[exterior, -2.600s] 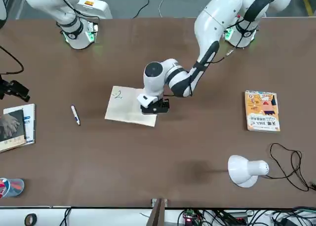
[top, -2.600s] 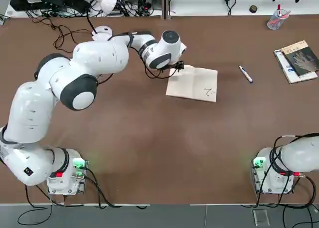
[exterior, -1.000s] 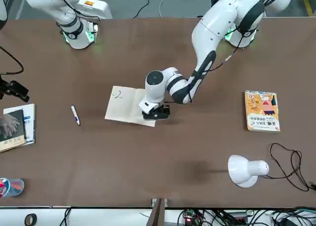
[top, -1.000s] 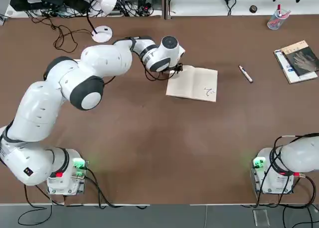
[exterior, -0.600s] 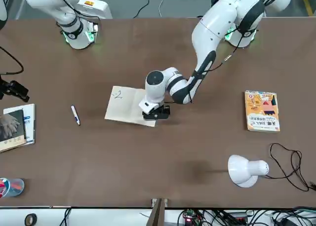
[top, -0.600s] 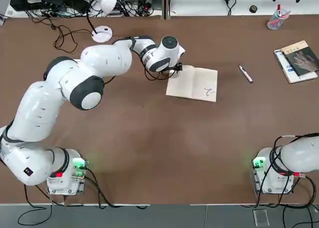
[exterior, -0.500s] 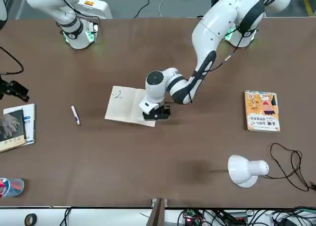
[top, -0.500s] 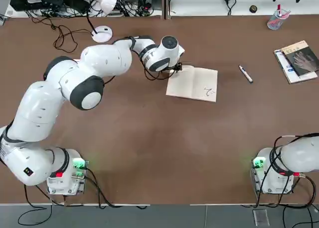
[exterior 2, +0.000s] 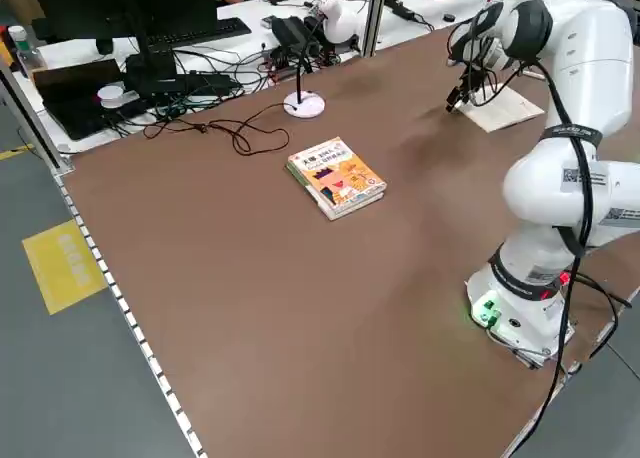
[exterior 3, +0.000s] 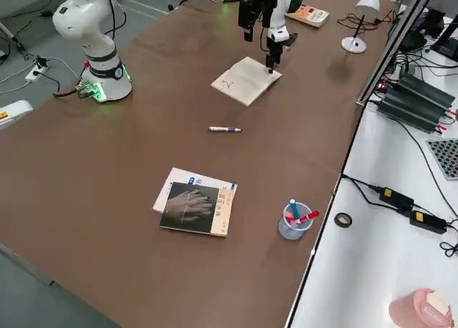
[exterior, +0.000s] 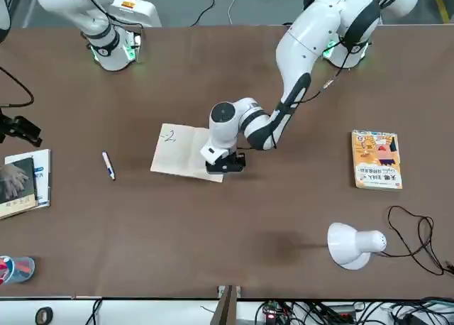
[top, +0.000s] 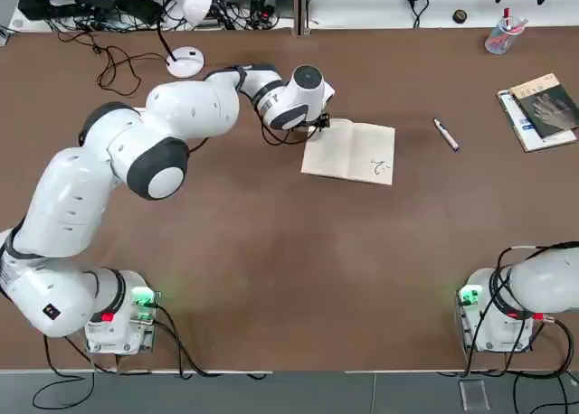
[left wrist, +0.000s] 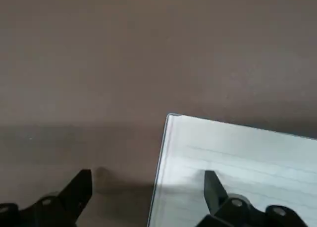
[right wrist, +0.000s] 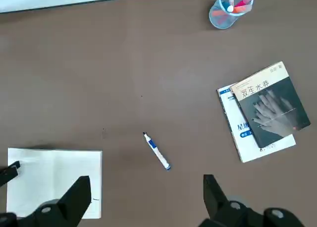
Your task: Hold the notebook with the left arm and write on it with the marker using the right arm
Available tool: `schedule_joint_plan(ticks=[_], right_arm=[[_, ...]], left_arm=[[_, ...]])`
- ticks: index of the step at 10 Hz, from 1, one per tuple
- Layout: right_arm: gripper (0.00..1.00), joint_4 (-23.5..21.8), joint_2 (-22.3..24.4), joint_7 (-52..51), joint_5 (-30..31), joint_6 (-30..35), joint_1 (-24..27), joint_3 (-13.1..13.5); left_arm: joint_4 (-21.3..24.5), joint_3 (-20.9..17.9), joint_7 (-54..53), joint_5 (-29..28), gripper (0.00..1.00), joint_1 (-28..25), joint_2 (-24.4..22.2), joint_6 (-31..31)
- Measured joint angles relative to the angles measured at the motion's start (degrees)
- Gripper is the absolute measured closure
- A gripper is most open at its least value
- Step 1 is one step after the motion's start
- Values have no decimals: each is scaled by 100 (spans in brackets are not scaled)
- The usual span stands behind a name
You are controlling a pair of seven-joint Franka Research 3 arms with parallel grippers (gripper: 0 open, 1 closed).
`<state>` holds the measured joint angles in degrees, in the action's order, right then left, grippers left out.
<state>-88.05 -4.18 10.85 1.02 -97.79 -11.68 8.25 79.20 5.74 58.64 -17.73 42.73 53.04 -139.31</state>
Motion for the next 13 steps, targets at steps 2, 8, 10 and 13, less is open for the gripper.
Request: schedule_joint_plan(ticks=[2, 8, 10, 13], right_arm=[[0, -1, 0, 0, 0, 0, 0, 0], [0, -10, 0, -2, 1, 0, 0, 0], [0, -94, -6, -59, 26, -33, 16, -15], [0, -420, -89, -225, 215, -494, 285, -384]], left_arm=[[0, -2, 0, -7, 0, 0, 3, 0], [-1, -6, 0, -83, 0, 0, 23, -2], [-1, -6, 0, -84, 0, 0, 23, -2], [-2, -6, 0, -100, 0, 2, 25, -2]])
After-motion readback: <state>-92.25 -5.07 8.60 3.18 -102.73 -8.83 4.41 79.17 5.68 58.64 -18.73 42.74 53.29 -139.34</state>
